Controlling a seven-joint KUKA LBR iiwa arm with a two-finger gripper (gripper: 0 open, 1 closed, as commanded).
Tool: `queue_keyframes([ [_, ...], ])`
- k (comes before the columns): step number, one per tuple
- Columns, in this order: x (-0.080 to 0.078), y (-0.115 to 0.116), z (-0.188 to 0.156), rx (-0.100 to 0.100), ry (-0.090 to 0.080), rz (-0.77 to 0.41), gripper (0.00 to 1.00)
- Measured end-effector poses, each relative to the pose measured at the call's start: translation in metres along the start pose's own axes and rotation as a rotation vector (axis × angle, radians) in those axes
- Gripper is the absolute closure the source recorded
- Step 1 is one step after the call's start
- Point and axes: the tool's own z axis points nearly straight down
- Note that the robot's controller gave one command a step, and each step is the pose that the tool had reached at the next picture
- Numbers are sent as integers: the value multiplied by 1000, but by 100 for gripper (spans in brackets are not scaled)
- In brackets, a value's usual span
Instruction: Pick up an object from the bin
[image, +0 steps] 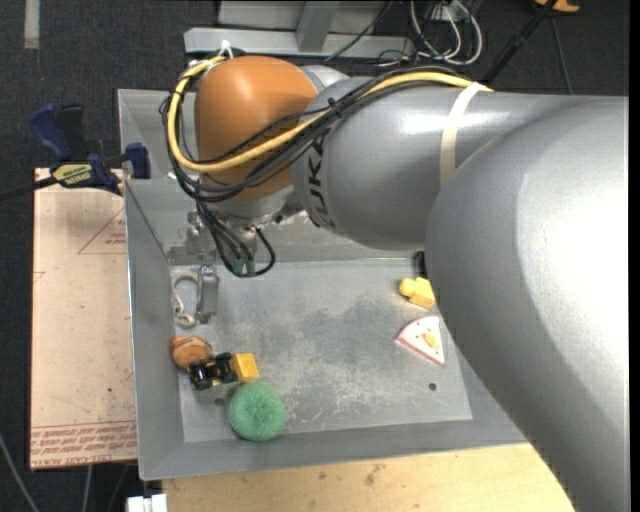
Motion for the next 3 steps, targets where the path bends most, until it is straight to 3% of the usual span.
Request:
queue_keyframes([
  [1, -2, -1, -6, -2, -8, 4, 0],
  [2, 28, -5, 50, 0, -11, -373, 0],
  [3, -25, -1, 34, -1, -12, -495, 0],
])
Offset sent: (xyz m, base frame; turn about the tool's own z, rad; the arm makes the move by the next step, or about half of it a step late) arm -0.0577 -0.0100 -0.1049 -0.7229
